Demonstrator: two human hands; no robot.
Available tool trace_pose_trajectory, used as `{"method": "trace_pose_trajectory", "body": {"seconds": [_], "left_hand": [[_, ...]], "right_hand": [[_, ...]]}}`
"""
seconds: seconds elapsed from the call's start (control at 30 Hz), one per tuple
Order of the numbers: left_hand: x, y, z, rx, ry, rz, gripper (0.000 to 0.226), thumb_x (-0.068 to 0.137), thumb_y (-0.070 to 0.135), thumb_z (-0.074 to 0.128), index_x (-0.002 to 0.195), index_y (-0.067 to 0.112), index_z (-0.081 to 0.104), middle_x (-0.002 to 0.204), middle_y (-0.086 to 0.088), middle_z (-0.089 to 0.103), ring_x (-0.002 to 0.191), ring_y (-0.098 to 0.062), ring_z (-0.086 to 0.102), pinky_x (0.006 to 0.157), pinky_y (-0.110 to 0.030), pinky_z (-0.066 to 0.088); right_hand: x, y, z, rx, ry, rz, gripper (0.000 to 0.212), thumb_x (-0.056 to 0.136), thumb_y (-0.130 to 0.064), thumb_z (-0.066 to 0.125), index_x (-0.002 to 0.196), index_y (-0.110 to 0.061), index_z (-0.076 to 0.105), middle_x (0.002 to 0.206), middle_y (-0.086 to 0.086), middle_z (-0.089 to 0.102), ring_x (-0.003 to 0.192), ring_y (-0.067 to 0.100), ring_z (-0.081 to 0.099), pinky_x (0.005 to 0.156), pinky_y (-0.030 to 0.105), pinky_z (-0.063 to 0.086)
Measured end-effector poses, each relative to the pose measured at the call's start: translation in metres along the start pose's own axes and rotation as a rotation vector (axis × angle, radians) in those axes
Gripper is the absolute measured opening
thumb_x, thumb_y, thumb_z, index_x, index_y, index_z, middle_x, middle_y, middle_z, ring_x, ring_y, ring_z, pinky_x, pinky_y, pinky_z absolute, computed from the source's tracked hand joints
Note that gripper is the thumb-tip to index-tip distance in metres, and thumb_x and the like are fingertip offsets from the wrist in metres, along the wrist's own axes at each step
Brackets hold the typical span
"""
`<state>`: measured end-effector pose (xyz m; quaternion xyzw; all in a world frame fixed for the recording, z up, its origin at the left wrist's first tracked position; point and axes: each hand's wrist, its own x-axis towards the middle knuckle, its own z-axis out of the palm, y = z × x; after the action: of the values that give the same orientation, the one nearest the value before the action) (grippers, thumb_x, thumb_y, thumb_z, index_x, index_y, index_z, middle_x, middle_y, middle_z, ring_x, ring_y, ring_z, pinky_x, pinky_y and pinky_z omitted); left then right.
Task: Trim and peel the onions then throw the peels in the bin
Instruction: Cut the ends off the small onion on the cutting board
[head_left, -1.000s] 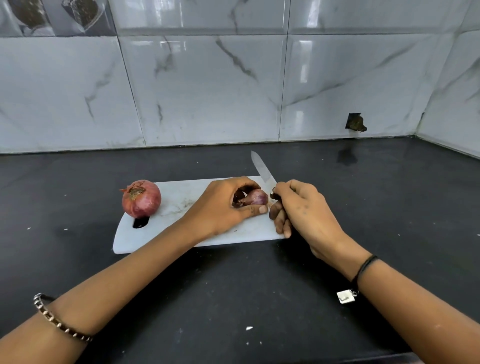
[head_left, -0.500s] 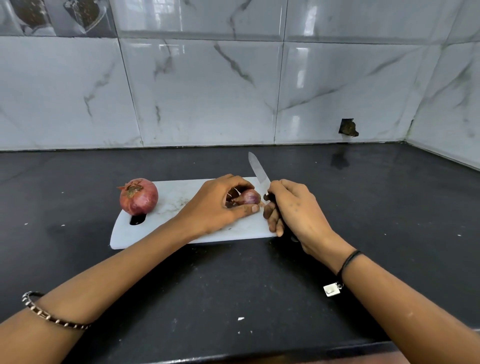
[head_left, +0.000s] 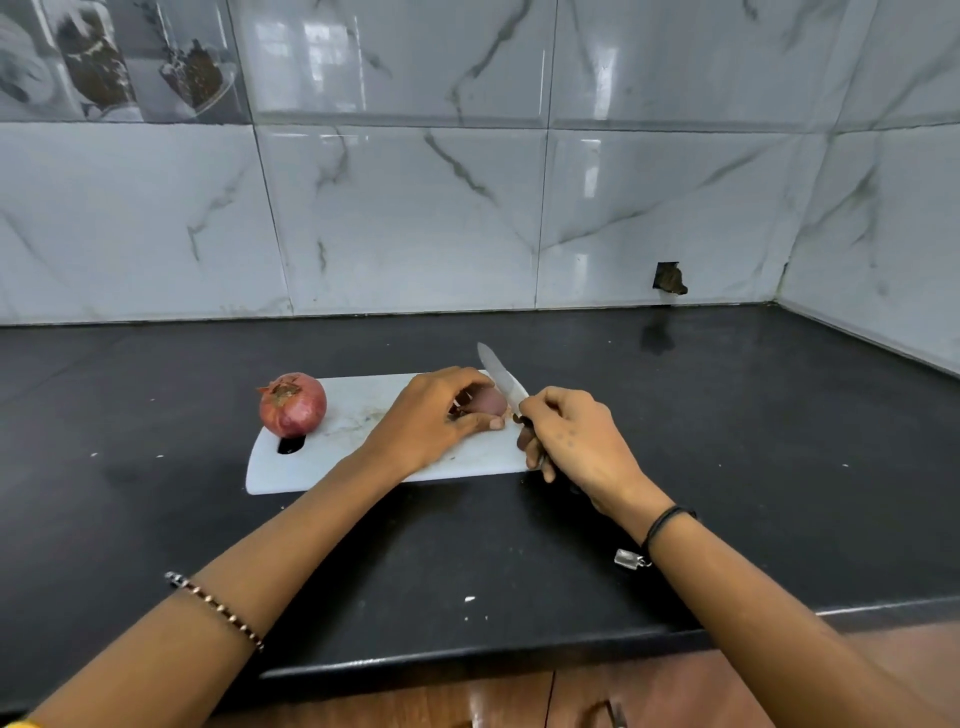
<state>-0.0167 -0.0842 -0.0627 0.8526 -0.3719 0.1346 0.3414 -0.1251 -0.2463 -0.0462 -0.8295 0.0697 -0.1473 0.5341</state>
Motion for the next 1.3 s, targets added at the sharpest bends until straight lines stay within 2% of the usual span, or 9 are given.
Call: {"method": "trace_pose_trajectory", "body": {"seconds": [0.1, 0.23, 0.43, 0.6, 0.77, 1.0, 1.13, 1.3], "left_hand": [[0.0, 0.0, 0.001, 0.022, -0.003, 0.012, 0.047, 0.083, 0.04, 0.081, 0.124, 0.021, 0.068, 0.115, 0.006, 0.07, 0.096, -0.011, 0.064, 0.088, -0.028, 0.053], [0.001, -0.001, 0.001, 0.036, 0.001, 0.015, 0.046, 0.085, 0.041, 0.08, 0.125, 0.021, 0.068, 0.115, 0.007, 0.069, 0.097, -0.012, 0.063, 0.088, -0.03, 0.053], [0.002, -0.002, 0.002, 0.053, 0.008, 0.013, 0.046, 0.085, 0.044, 0.079, 0.124, 0.023, 0.067, 0.115, 0.007, 0.068, 0.097, -0.012, 0.062, 0.086, -0.03, 0.053], [0.002, 0.0, 0.001, 0.057, 0.003, 0.003, 0.049, 0.083, 0.045, 0.08, 0.125, 0.023, 0.067, 0.114, 0.007, 0.068, 0.096, -0.011, 0.063, 0.087, -0.032, 0.054], [-0.001, -0.002, 0.0, 0.088, 0.018, -0.001, 0.049, 0.083, 0.047, 0.08, 0.123, 0.022, 0.067, 0.112, 0.006, 0.069, 0.096, -0.013, 0.064, 0.088, -0.035, 0.054], [-0.001, 0.001, 0.0, 0.123, 0.003, -0.003, 0.049, 0.086, 0.047, 0.077, 0.126, 0.021, 0.066, 0.117, 0.006, 0.069, 0.1, -0.013, 0.063, 0.089, -0.032, 0.052], [-0.003, 0.008, -0.002, 0.119, -0.008, -0.02, 0.047, 0.086, 0.043, 0.077, 0.127, 0.021, 0.066, 0.119, 0.005, 0.07, 0.101, -0.014, 0.064, 0.091, -0.032, 0.052], [-0.008, 0.014, 0.001, -0.006, 0.022, -0.14, 0.047, 0.081, 0.042, 0.083, 0.123, 0.025, 0.071, 0.109, 0.006, 0.074, 0.098, -0.008, 0.066, 0.089, -0.024, 0.05]], "right_hand": [[-0.001, -0.002, 0.001, -0.009, 0.013, -0.012, 0.031, 0.1, -0.022, 0.05, 0.086, 0.001, 0.066, 0.065, 0.012, 0.07, 0.038, 0.017, 0.05, 0.048, 0.027, 0.046], [-0.001, -0.002, 0.002, -0.017, 0.022, -0.016, 0.032, 0.1, -0.022, 0.049, 0.082, -0.001, 0.065, 0.062, 0.011, 0.069, 0.038, 0.018, 0.05, 0.051, 0.031, 0.046], [0.0, -0.002, 0.002, 0.023, 0.034, -0.013, 0.035, 0.101, -0.02, 0.047, 0.077, -0.002, 0.064, 0.058, 0.01, 0.065, 0.035, 0.014, 0.044, 0.039, 0.021, 0.037], [0.0, -0.002, 0.003, 0.044, 0.047, -0.013, 0.038, 0.101, -0.02, 0.042, 0.073, -0.003, 0.061, 0.056, 0.01, 0.064, 0.034, 0.013, 0.043, 0.036, 0.018, 0.033], [0.004, 0.001, 0.003, 0.053, 0.046, -0.029, 0.04, 0.103, -0.023, 0.041, 0.073, -0.004, 0.06, 0.054, 0.008, 0.064, 0.035, 0.013, 0.045, 0.038, 0.02, 0.037], [0.003, 0.002, 0.003, 0.04, 0.045, -0.036, 0.039, 0.102, -0.023, 0.042, 0.073, -0.007, 0.06, 0.059, 0.011, 0.067, 0.037, 0.014, 0.049, 0.041, 0.02, 0.041], [-0.001, 0.0, 0.001, 0.05, 0.046, -0.015, 0.041, 0.103, -0.024, 0.039, 0.077, -0.002, 0.062, 0.059, 0.011, 0.067, 0.037, 0.014, 0.049, 0.04, 0.021, 0.038], [-0.007, 0.0, -0.001, 0.1, 0.072, 0.036, 0.053, 0.1, -0.028, 0.034, 0.086, 0.013, 0.064, 0.06, 0.015, 0.069, 0.042, 0.019, 0.051, 0.053, 0.031, 0.044]]}}
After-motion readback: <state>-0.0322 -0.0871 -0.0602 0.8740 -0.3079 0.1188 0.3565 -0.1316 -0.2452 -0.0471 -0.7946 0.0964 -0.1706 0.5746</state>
